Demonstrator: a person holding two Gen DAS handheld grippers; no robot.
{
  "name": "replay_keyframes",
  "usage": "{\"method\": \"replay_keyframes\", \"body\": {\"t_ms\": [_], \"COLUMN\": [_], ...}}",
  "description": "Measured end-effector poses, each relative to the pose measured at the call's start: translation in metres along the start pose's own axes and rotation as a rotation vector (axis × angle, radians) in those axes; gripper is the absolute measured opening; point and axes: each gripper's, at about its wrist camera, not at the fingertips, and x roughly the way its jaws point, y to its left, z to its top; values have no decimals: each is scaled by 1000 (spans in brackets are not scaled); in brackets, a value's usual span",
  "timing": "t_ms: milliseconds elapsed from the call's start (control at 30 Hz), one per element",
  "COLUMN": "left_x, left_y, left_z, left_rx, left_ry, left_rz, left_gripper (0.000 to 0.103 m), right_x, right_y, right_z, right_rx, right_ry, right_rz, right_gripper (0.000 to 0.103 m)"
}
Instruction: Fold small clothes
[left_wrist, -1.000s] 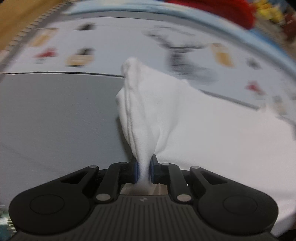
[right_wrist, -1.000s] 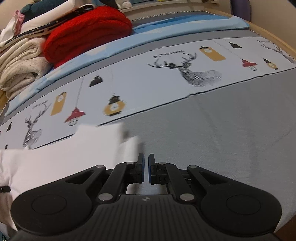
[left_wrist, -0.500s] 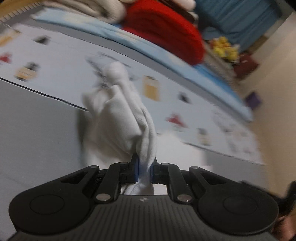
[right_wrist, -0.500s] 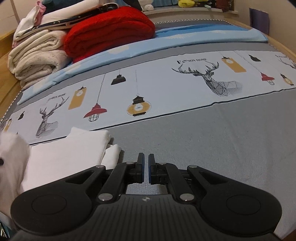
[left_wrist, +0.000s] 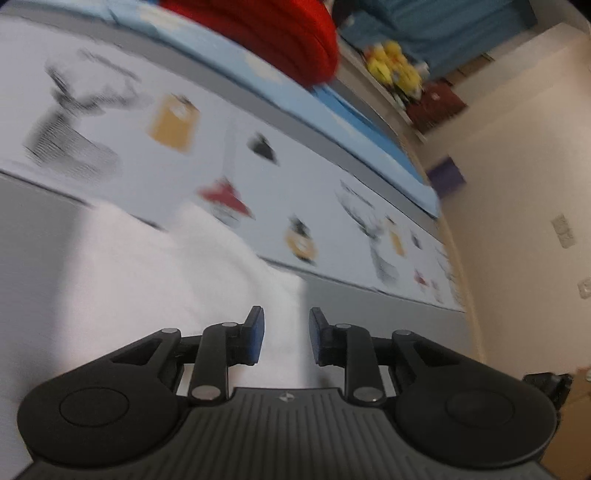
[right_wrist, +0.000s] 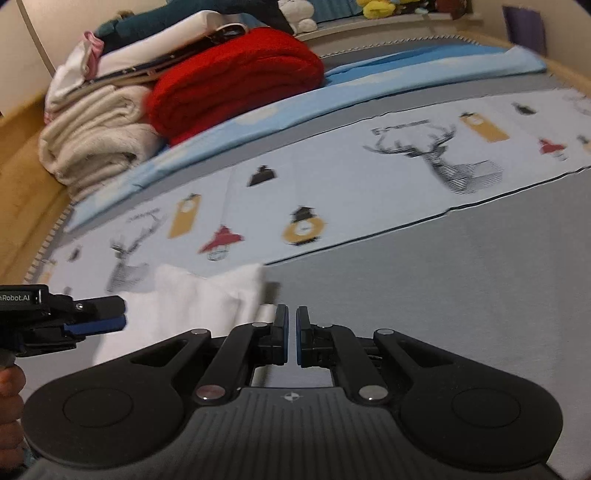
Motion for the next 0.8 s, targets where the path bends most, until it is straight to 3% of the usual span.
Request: {"method": "replay_keyframes", "body": {"t_ms": [67,133,233,267,333,467,567,700,733,800], "left_x": [-13,-13,-10,-15,-16,-10,-6,-5,-3,4], "left_y": [16,31,31,29,27,34,36,36,34,34], "left_z": [-1,-13,-29,-37,-48,-59,-56,-50,-49,-52], "left_rx": [63,100,234,290,357,381,383,379,388,420], "left_ry": [-7,64,170,173,201,230,221,197,209,250], "left_rz": [80,98,110,106,88,122,124,96,98,122], "left_gripper": [28,28,28,38,48,48,48,48,48,48], "right_x": [8,22,47,54,71,103,110,65,63,82], "right_y": [9,20,41,47,55,59,63,73,71,60], "right_z": [2,2,2,3,4,1,0,10,10,5], "right_rx": [19,33,43,51,67,120,126,73,59,52], "right_ry": [15,56,105,108,130,187,159,-102,-109,25], "right_rz": [55,102,134,133,122,38,5,107,82,-40], "right_gripper": [3,5,23,30,32,32,1,0,0,0]}}
